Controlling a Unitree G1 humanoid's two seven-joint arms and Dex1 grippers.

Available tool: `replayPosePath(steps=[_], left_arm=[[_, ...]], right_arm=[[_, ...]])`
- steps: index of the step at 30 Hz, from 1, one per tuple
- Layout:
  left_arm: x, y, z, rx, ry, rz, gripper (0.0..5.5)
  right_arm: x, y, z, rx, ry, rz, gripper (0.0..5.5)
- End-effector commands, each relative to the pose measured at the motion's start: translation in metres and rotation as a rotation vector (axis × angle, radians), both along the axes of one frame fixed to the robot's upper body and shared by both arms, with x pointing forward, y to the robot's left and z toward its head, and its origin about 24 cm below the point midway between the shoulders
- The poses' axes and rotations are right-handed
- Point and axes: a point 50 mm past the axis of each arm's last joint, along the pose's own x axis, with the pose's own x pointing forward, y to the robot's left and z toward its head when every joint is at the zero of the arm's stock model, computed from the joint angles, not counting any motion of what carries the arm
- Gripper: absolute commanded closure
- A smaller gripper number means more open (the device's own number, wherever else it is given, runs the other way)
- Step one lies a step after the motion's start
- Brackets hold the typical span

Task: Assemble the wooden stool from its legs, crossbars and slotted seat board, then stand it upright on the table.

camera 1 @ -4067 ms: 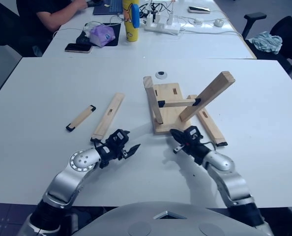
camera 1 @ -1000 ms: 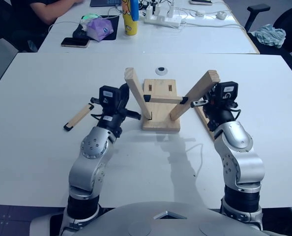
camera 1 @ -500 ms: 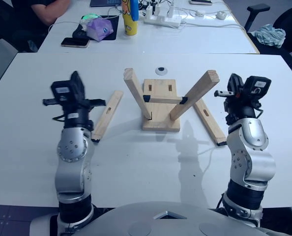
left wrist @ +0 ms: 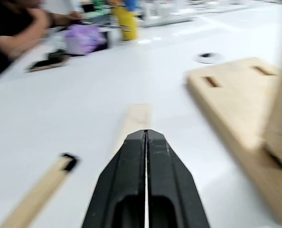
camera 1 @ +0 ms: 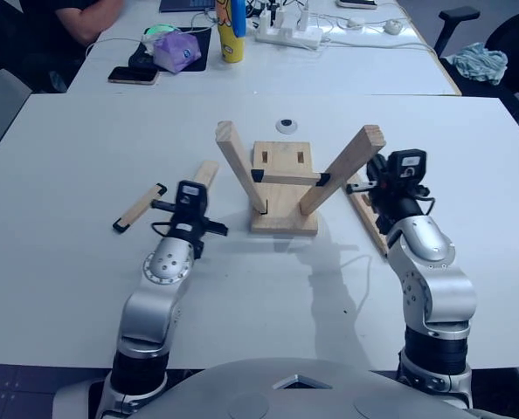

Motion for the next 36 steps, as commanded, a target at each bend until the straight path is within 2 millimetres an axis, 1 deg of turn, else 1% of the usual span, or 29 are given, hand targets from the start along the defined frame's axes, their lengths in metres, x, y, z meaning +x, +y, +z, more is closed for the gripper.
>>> replayPosePath(steps=[1, 2, 3, 5, 6, 7, 8, 9, 10, 13, 17, 20, 23, 25, 27, 28, 30, 33, 36], left_arm=[[0.000, 0.027, 0.035, 0.055, -0.246, 0.189, 5.49], [0.001, 0.024, 0.040, 0.048, -0.284, 0.175, 5.49], [0.002, 0.016, 0.042, 0.031, -0.298, 0.122, 5.49], [0.005, -0.019, 0.033, -0.022, -0.241, -0.118, 5.49], [0.003, -0.043, 0.023, -0.030, -0.159, -0.286, 5.49], [-0.001, -0.062, 0.014, -0.017, -0.097, -0.423, 5.49], [-0.007, -0.072, 0.005, -0.043, -0.028, -0.480, 5.49], [-0.010, -0.075, -0.001, -0.034, 0.021, -0.506, 5.49], [-0.011, -0.074, -0.005, -0.028, 0.041, -0.501, 5.49], [-0.012, -0.060, -0.012, -0.005, 0.103, -0.436, 5.49], [-0.015, -0.052, -0.020, 0.033, 0.161, -0.390, 5.49], [-0.019, -0.042, -0.026, 0.092, 0.175, -0.391, 5.49], [-0.026, -0.035, -0.030, 0.049, 0.182, -0.462, 5.49], [-0.026, -0.029, -0.028, 0.039, 0.155, -0.495, 5.49], [-0.021, -0.025, -0.022, 0.000, 0.103, -0.491, 5.49], [-0.020, -0.024, -0.019, -0.027, 0.079, -0.495, 5.49], [-0.016, -0.021, -0.016, -0.061, 0.050, -0.479, 5.49], [-0.015, -0.019, -0.016, -0.077, 0.033, -0.481, 5.49], [-0.015, -0.019, -0.020, -0.083, 0.044, -0.495, 5.49]], right_arm=[[0.001, -0.018, 0.008, 0.060, -0.066, -0.135, 5.50], [0.002, -0.014, 0.013, 0.087, -0.101, -0.110, 5.50], [0.003, -0.005, 0.016, 0.113, -0.116, -0.049, 5.50], [0.002, 0.024, 0.013, 0.119, -0.087, 0.152, 5.50], [-0.001, 0.036, 0.009, 0.100, -0.061, 0.234, 5.50], [-0.004, 0.044, 0.003, 0.053, -0.015, 0.288, 5.50], [-0.003, 0.041, -0.003, 0.029, 0.017, 0.257, 5.50], [-0.002, 0.034, -0.006, 0.001, 0.036, 0.218, 5.50], [0.000, 0.027, -0.009, -0.018, 0.050, 0.178, 5.50], [0.005, 0.007, -0.009, -0.049, 0.055, 0.062, 5.50], [0.004, -0.011, -0.009, -0.089, 0.052, -0.021, 5.50], [-0.004, -0.019, -0.028, -0.094, 0.156, -0.006, 5.50], [-0.013, -0.016, -0.053, -0.103, 0.303, 0.081, 5.50], [-0.022, -0.009, -0.069, -0.111, 0.407, 0.174, 5.50], [-0.032, -0.003, -0.075, -0.115, 0.435, 0.275, 5.50], [-0.036, 0.002, -0.075, -0.077, 0.425, 0.318, 5.50], [-0.042, 0.008, -0.075, -0.055, 0.397, 0.397, 5.50], [-0.043, 0.016, -0.073, -0.018, 0.323, 0.445, 5.50], [-0.040, 0.029, -0.080, 0.010, 0.298, 0.475, 5.50]])
